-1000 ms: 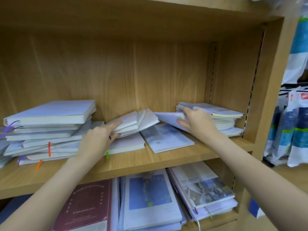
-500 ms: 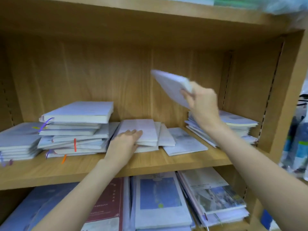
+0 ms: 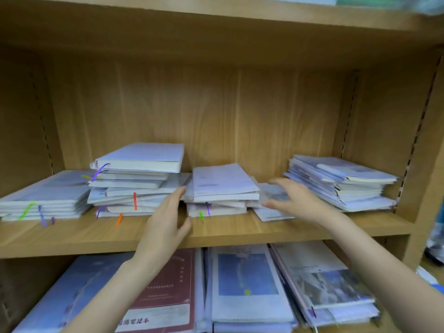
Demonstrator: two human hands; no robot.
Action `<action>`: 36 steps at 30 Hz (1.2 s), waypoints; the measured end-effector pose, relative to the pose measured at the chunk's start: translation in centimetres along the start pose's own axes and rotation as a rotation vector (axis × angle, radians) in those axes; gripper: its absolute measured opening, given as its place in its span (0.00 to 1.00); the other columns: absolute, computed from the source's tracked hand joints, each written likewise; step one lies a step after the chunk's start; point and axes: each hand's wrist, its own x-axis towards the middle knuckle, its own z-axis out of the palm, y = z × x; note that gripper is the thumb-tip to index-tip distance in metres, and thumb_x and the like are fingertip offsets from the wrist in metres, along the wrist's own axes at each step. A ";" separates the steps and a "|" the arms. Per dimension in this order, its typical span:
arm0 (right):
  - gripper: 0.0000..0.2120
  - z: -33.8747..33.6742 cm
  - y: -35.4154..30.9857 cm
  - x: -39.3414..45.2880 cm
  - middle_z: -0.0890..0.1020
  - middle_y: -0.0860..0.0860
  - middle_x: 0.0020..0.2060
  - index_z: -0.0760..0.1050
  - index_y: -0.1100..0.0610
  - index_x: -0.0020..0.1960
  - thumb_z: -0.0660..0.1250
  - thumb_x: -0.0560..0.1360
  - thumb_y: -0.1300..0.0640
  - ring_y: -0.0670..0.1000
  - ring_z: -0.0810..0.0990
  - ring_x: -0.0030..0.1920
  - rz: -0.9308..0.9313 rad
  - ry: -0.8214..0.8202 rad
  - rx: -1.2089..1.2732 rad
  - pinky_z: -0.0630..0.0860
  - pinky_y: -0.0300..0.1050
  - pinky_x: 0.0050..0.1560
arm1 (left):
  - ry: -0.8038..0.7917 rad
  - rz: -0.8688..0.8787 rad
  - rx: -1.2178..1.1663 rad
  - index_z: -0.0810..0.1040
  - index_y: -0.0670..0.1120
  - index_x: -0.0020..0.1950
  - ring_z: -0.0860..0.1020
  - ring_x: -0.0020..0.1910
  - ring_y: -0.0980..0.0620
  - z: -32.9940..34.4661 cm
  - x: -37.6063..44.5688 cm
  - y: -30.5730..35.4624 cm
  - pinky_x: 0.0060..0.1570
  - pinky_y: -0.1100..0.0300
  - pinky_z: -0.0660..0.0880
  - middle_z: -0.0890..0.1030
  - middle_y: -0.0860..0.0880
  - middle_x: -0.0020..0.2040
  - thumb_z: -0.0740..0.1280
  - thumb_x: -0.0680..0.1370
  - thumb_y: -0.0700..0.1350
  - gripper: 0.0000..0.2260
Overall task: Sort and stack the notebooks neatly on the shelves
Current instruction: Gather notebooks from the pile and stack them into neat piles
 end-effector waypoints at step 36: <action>0.11 -1.3 4.3 -4.6 0.76 0.51 0.45 0.71 0.54 0.59 0.61 0.78 0.56 0.55 0.79 0.51 0.020 -0.036 -0.711 0.73 0.46 0.40 | -0.144 0.026 0.067 0.68 0.46 0.70 0.67 0.69 0.47 2.7 5.4 2.7 0.65 0.58 0.63 0.72 0.44 0.68 0.69 0.75 0.41 0.24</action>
